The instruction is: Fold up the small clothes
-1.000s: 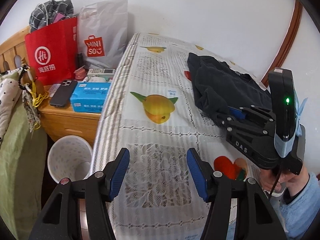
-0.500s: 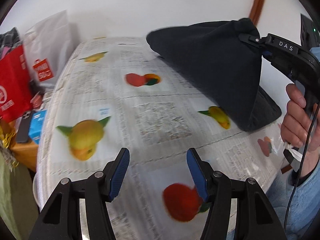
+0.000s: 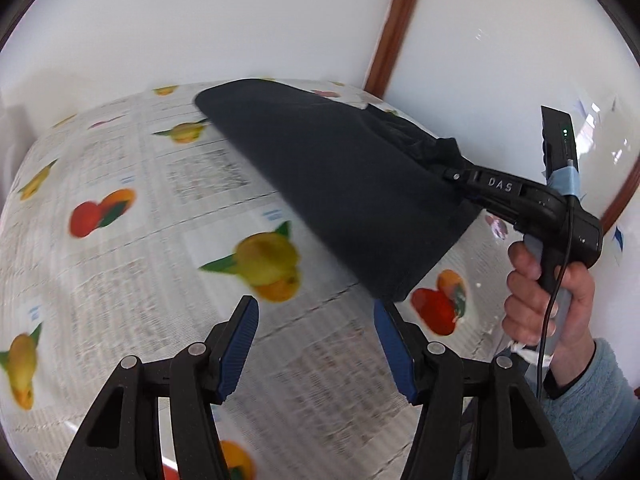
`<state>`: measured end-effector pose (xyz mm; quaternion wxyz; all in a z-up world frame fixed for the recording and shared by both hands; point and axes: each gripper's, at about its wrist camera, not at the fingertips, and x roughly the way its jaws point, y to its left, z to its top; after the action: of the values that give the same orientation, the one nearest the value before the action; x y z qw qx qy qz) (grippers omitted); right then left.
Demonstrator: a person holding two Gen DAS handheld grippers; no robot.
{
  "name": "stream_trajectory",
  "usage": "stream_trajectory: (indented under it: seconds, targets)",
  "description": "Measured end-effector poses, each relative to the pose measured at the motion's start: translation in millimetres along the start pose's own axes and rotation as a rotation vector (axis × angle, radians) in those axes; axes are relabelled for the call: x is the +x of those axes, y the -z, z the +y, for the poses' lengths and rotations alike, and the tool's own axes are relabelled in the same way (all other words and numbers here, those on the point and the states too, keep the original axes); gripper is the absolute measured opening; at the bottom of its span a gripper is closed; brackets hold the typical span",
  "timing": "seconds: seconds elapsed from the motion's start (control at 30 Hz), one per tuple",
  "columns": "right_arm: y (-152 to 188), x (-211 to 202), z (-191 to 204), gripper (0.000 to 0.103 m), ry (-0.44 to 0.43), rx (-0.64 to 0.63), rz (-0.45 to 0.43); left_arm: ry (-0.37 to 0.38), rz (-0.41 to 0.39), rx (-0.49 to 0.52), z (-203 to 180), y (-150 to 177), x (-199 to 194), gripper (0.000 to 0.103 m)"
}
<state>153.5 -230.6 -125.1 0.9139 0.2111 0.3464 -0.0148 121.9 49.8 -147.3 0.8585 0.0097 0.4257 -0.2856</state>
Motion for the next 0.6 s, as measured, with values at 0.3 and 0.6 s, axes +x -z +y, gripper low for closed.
stream_trajectory:
  seconds: [0.3,0.6]
  targets:
    - [-16,-6,-14,0.044,-0.051,-0.098,0.033,0.012,0.066,-0.013,-46,-9,51,0.062]
    - [-40,56,-22,0.039,-0.211,-0.041,0.191,-0.167,0.04,-0.043,-82,-22,86,0.067]
